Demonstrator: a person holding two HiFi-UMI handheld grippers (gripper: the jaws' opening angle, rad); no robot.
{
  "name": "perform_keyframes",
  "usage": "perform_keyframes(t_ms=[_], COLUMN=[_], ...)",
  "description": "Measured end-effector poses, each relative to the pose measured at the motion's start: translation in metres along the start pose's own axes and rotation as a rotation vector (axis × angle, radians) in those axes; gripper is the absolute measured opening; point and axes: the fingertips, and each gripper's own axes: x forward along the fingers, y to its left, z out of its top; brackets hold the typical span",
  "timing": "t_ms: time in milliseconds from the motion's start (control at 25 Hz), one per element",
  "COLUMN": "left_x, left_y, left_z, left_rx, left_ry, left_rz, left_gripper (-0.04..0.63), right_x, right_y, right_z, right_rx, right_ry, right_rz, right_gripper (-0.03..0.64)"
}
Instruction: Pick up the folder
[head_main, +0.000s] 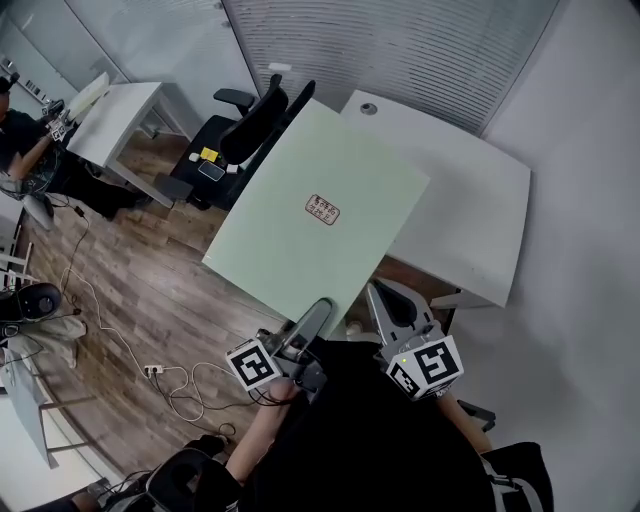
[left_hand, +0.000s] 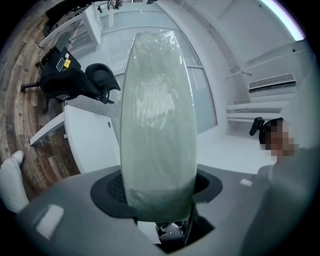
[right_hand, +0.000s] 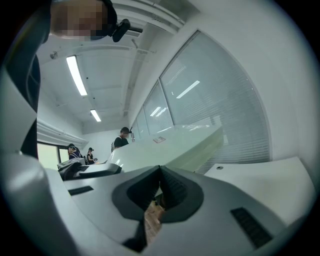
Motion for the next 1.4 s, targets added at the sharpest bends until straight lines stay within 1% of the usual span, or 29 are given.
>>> perform_keyframes(t_ms=[80, 480, 680, 880, 1080, 1200, 1400], left_x=[0.002, 0.004, 0.002, 0.002, 0.002, 0.003, 0.002], left_y=[-0.003, -0.002, -0.006, -0.004, -0.001, -0.002, 0.002], left_z=[-0.003, -0.006, -0.006, -0.006, -0.008, -0.008, -0.011], left_rx=[-0.017, -0.043, -0.034, -0.049, -0.072, -0.072, -0.071], left_ry=[-0.014, -0.035, -0.03, -0.033, -0.024, -0.015, 0.005], left_rz=[-0.014, -0.014, -0.012, -0.009, -0.009, -0.013, -0.013], left_gripper=[0.279, 0.279, 0.279, 0.279, 0.279, 0.279, 0.279], right_x=[-0.004, -0.011, -0.01, -0.006, -0.008, -0.007, -0.006], right_y=[-0.003, -0.007, -0.006, -0.001, 0.001, 0.001, -0.001], right_z=[0.002, 0.009, 0.01, 0.008, 0.002, 0.004, -0.002], right_rx=[-0.002, -0.034, -0.012, -0.046, -0.039, -0.046, -0.014], right_ry=[-0.011, -0.037, -0.029, -0.016, 0.014, 0.008, 0.001], right_rz=[0.002, 0.003, 0.007, 0.036, 0.034, 0.03, 0.01], right_gripper=[-0.002, -0.003, -0.003, -0.003, -0.003, -0.003, -0.003])
